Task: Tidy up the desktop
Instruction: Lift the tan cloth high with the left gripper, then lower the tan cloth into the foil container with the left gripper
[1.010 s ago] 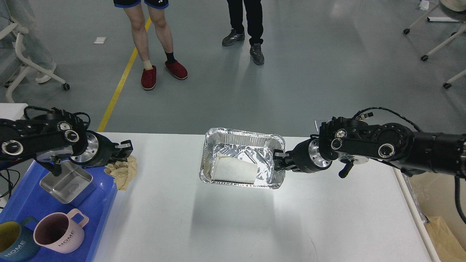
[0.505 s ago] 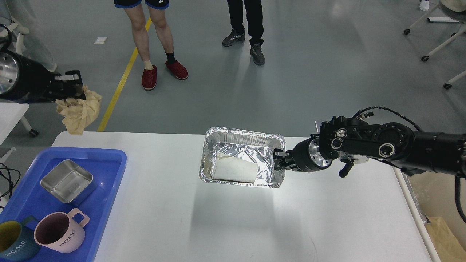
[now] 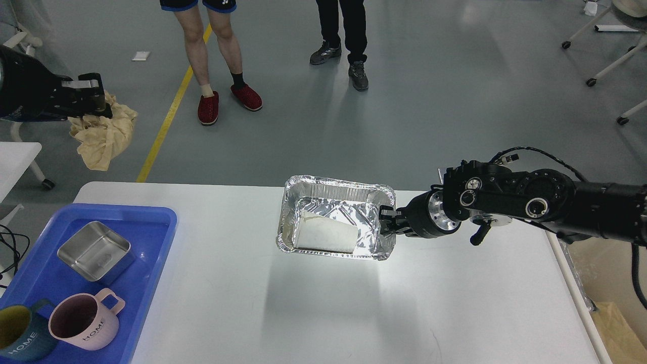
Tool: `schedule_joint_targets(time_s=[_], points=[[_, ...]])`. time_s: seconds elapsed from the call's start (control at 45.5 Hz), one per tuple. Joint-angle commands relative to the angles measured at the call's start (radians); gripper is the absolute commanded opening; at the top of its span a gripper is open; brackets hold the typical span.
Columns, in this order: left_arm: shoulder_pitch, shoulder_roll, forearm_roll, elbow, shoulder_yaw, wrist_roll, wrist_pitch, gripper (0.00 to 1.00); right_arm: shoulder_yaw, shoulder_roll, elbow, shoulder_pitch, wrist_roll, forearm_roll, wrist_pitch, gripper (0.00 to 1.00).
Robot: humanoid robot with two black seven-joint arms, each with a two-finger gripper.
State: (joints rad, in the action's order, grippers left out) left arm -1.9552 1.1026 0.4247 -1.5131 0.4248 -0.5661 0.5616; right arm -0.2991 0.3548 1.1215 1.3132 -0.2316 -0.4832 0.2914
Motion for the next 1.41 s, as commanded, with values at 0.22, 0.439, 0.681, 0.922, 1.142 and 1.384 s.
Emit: schedule_joint_targets(time_s=[0.22, 0.439, 0.681, 0.922, 1.142, 1.384], points=[[0.188, -0.424, -0.017, 0.161, -0.076, 0.008, -0.198, 0.08, 0.0, -0.005, 0.001, 0.005, 0.0, 0.0, 0.0, 0.0], [0.271, -0.765, -0.02, 0.393, -0.161, 0.003, -0.209, 0.09, 0.0, -0.002, 0.001, 0.003, 0.001, 0.0, 0.0, 0.0], [0.328, -0.931, -0.034, 0.47, -0.161, 0.0, -0.232, 0.1, 0.002, 0.0, 0.001, 0.001, 0.001, 0.0, 0.0, 0.0], [0.375, -1.001, -0.034, 0.504, -0.164, 0.0, -0.244, 0.12, 0.002, -0.007, 0.0, -0.002, 0.0, -0.001, 0.0, 0.0], [0.426, -1.089, -0.032, 0.571, -0.175, 0.0, -0.247, 0.16, 0.002, -0.004, 0.0, 0.0, 0.001, 0.0, 0.0, 0.0], [0.449, -1.095, -0.032, 0.576, -0.175, 0.011, -0.302, 0.45, 0.002, -0.005, 0.0, -0.003, 0.001, -0.001, 0.0, 0.0]])
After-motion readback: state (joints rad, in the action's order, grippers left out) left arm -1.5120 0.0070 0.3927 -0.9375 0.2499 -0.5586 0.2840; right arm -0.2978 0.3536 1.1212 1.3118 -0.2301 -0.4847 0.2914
